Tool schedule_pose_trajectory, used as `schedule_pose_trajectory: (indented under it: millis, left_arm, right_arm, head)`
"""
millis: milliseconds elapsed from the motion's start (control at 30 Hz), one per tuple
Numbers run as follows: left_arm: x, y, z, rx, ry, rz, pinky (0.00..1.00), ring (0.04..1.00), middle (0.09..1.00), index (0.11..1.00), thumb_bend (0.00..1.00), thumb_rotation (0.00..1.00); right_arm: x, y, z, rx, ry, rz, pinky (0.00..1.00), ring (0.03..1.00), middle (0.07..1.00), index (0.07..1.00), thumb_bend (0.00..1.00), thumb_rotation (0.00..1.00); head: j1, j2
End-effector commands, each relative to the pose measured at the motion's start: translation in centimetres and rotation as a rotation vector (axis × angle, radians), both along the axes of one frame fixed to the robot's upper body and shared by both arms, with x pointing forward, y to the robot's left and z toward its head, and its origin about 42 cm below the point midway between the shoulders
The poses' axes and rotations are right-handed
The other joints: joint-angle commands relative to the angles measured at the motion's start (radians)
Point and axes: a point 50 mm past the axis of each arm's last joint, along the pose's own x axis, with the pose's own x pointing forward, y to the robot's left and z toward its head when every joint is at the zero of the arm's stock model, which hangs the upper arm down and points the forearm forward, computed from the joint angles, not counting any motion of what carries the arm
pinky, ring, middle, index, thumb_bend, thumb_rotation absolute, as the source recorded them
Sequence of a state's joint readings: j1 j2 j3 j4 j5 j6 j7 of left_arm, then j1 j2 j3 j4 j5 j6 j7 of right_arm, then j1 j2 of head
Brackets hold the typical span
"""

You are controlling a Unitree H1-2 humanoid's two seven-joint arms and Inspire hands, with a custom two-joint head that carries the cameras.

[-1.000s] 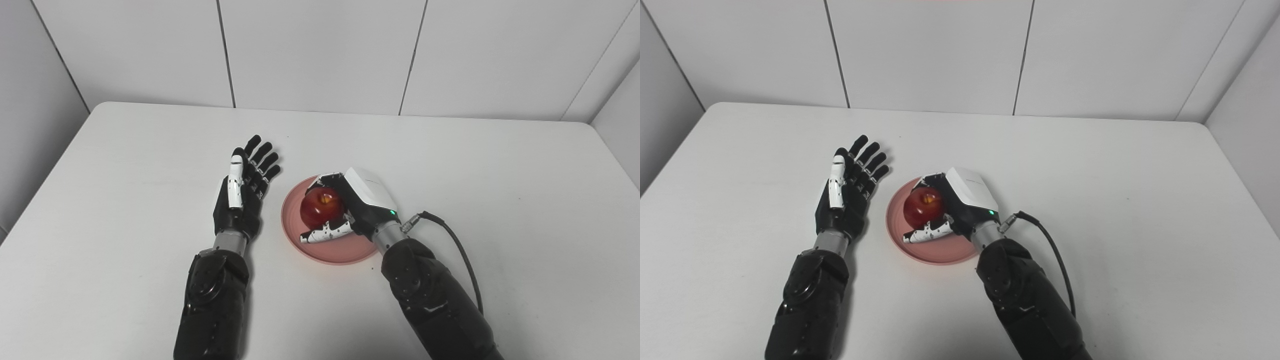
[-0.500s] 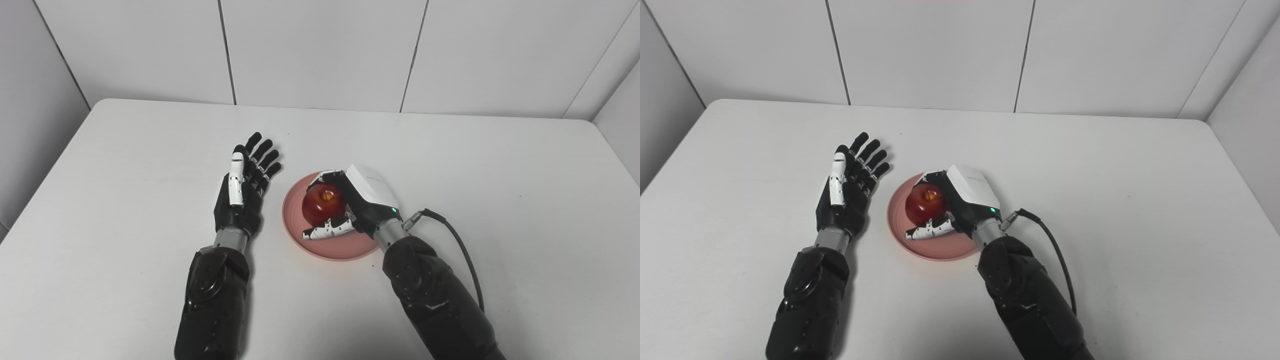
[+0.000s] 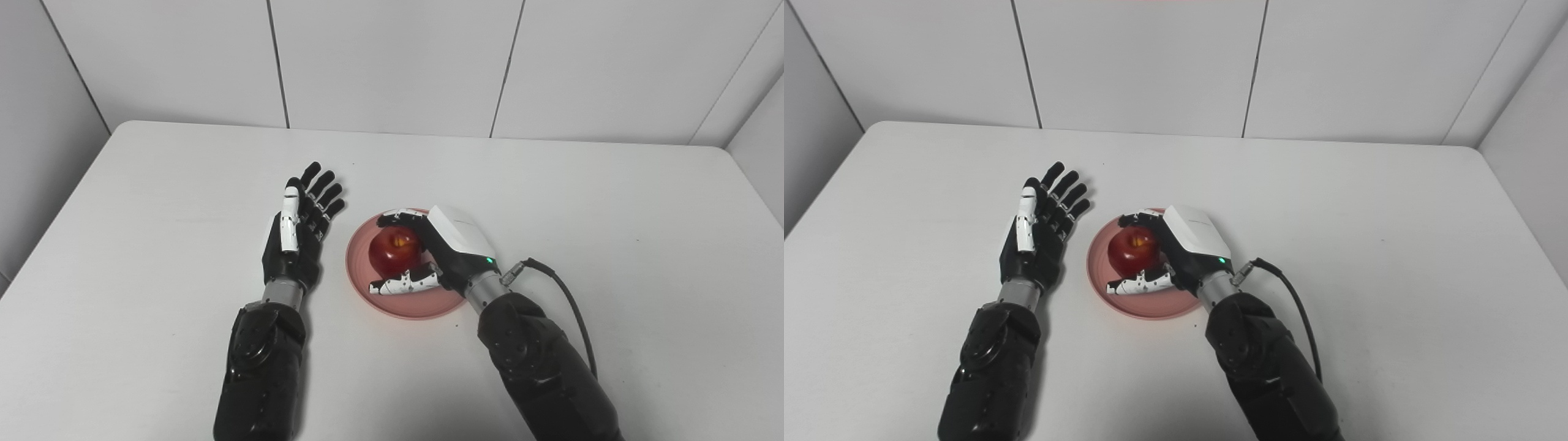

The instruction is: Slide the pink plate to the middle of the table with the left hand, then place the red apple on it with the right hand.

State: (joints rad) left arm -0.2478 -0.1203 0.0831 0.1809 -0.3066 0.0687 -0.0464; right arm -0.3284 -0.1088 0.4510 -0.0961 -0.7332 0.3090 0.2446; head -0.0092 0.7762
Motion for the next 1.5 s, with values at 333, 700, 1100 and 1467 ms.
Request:
schedule_pose_trajectory:
  millis: [333, 700, 1100, 1467]
  left_arm:
    - [-0.1, 0.0, -0.6, 0.007, 0.039, -0.004, 0.87, 0.869, 0.88, 0.87, 0.36, 1.0]
    - [-0.3, 0.1, -0.5, 0.006, 0.046, -0.009, 0.87, 0.869, 0.88, 0.868, 0.36, 1.0]
    - [-0.2, 0.2, -0.9, 0.009, 0.042, -0.024, 0.88, 0.876, 0.884, 0.871, 0.36, 1.0]
    - [-0.3, 0.4, -0.8, 0.011, 0.042, -0.038, 0.88, 0.878, 0.888, 0.876, 0.35, 1.0]
  right_arm:
    - [0.1, -0.9, 3.1, 0.045, -0.065, -0.021, 0.7, 0.776, 0.818, 0.824, 1.0, 0.43]
    - [0.2, -2.2, 4.7, 0.068, -0.14, -0.052, 0.72, 0.804, 0.853, 0.869, 1.0, 0.47]
    - [0.3, -5.5, 6.5, 0.171, -0.199, -0.145, 0.75, 0.838, 0.88, 0.897, 1.0, 0.55]
    - [-0.8, -9.9, 6.0, 0.27, -0.212, -0.309, 0.77, 0.854, 0.876, 0.886, 1.0, 0.63]
  head:
    - [-0.003, -0.003]
    - [-0.015, -0.009]
    - [-0.03, -0.018]
    - [-0.038, -0.02]
